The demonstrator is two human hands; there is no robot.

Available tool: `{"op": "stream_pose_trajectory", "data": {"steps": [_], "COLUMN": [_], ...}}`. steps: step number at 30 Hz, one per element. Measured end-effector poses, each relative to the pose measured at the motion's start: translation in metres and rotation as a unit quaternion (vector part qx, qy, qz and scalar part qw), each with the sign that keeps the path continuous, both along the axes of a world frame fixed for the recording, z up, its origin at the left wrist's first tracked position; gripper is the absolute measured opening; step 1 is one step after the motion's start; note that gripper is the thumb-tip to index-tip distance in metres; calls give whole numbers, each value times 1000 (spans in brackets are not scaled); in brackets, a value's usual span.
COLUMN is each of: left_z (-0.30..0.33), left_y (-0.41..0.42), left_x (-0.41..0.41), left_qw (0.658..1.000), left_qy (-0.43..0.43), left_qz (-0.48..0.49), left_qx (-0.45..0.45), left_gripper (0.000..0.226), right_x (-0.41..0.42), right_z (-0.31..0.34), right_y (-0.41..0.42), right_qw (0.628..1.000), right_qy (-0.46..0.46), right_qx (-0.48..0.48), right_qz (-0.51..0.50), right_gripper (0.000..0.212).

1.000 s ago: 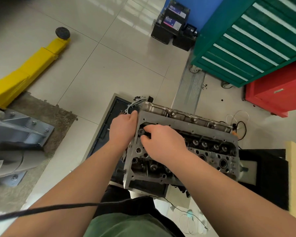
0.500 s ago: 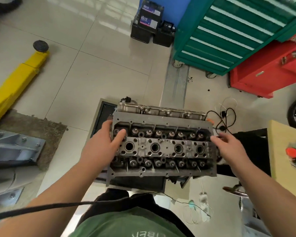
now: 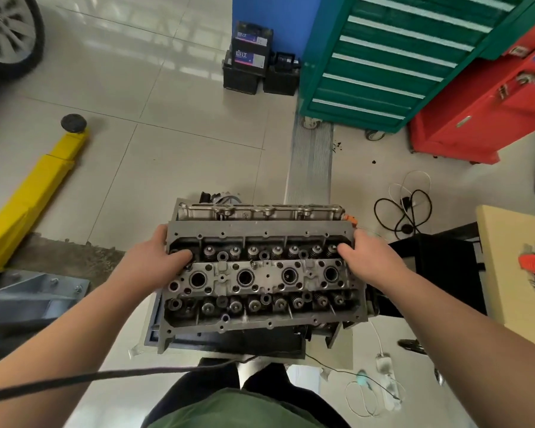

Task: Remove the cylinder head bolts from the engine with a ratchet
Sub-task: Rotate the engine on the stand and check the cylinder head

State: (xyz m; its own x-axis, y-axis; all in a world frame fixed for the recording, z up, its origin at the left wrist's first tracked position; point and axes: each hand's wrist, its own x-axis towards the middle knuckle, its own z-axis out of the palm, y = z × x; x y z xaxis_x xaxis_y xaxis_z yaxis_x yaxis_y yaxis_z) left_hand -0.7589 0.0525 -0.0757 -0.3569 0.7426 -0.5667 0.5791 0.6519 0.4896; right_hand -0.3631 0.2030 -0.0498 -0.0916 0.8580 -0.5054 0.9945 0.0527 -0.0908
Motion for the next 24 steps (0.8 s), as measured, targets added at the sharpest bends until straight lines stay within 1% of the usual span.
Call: {"op": "stream_pose_trajectory", "data": {"steps": [1, 3, 6, 9, 12, 13, 15, 17, 19, 22, 24], "left_z": [0, -1, -1, 5, 8, 9, 2, -3, -13, -29, -45], "left_y": [-4, -8, -6, 6, 18, 20, 19, 14, 5, 6, 8], "left_x": [2, 8, 11, 1, -13, -15, -21, -22, -28, -50, -75], "left_qw": [999, 997, 998, 999, 989, 986, 986, 991, 994, 985, 980], "left_qy": [-20, -22, -6, 17, 40, 40, 18, 9, 35, 96, 110], "left_qz": [18, 39, 37, -39, -132, -146, -144, -114, -93, -137, -152], "left_qx": [22, 57, 41, -24, -55, -69, -77, -67, -46, -34, -58], "left_gripper": [46, 48, 41, 36, 37, 34, 31, 37, 44, 50, 51], "right_x": [1, 4, 8, 13, 16, 16, 15, 15, 17, 22, 23], "right_z": [-2, -6, -9, -14, -17, -18, -21, -22, -24, -29, -33], "right_y": [-3, -7, -11, -13, -16, -16, -19, -23, -28, -33, -33], "right_qw": [1000, 1000, 998, 997, 996, 996, 996, 994, 991, 982, 977], "right_qy": [-4, 0, 12, 12, 2, 5, 26, 43, 62, 102, 113], "right_qx": [7, 26, 53, 66, 84, 86, 85, 99, 121, 154, 174], "right_qz": [8, 17, 21, 32, 38, 33, 16, 7, -2, -35, -48], "right_gripper": [37, 38, 37, 40, 46, 47, 50, 52, 51, 51, 52]}}
